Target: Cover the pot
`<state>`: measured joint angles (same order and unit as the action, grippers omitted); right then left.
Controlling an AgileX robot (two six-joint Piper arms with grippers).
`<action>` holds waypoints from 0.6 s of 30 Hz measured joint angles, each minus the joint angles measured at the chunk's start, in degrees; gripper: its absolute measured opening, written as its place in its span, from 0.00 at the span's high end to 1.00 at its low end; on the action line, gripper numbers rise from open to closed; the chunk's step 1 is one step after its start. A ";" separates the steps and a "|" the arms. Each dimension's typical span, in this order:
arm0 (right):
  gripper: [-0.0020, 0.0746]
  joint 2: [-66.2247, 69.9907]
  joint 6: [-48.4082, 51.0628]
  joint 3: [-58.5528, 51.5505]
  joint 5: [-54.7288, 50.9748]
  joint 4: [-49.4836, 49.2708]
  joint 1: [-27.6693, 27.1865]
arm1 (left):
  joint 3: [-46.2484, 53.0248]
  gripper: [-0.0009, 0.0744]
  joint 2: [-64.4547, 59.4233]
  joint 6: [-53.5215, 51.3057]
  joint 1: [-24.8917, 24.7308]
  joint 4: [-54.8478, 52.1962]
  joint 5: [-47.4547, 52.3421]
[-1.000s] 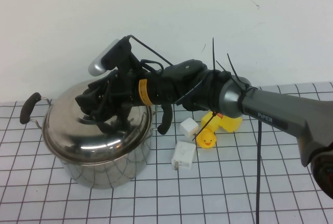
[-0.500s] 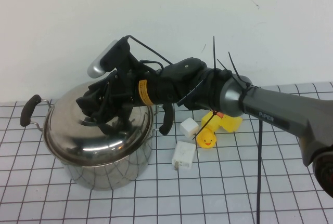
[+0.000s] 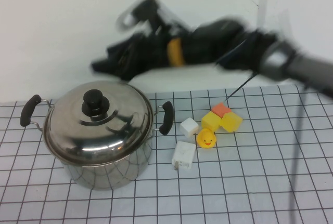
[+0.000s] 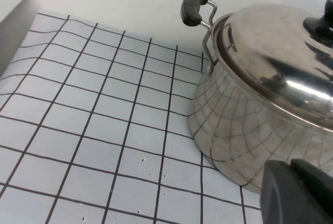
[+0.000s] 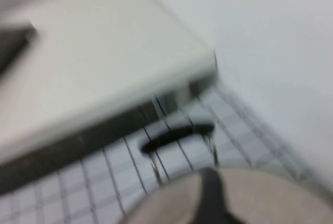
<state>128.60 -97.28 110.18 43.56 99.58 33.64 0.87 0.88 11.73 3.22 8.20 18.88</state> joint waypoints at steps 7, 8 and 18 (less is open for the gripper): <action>0.88 -13.61 -0.13 -0.10 22.12 0.67 -7.90 | 0.00 0.99 0.00 0.24 0.00 0.00 0.00; 0.91 -16.45 -0.13 -0.50 23.81 1.42 -8.31 | 0.00 0.99 0.00 0.24 0.00 0.00 0.00; 0.96 -46.04 0.11 -20.15 16.12 2.90 -14.00 | 0.00 0.99 0.00 0.24 0.00 0.00 0.00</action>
<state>82.56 -97.16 90.04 59.68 102.48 19.65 0.87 0.88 11.97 3.22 8.20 18.88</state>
